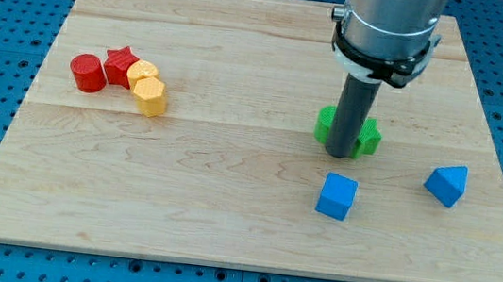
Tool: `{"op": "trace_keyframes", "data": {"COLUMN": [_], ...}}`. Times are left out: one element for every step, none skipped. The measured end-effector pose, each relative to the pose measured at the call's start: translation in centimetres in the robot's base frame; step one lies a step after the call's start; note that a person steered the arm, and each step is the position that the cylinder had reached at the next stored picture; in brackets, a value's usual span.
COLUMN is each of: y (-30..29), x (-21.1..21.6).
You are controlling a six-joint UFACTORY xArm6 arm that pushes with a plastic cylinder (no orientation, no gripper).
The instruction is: Move the blue triangle into the blue cube
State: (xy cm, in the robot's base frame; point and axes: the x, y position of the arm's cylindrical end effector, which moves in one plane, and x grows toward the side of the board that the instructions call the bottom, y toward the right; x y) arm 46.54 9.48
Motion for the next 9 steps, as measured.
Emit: {"op": "trace_keyframes", "data": {"y": [-0.2,1.0,3.9,3.7,4.2,11.7,18.4,16.0,10.3], "x": [-0.4,2.4,2.9,0.6,-1.0,-1.2,0.3,3.0,3.1]}}
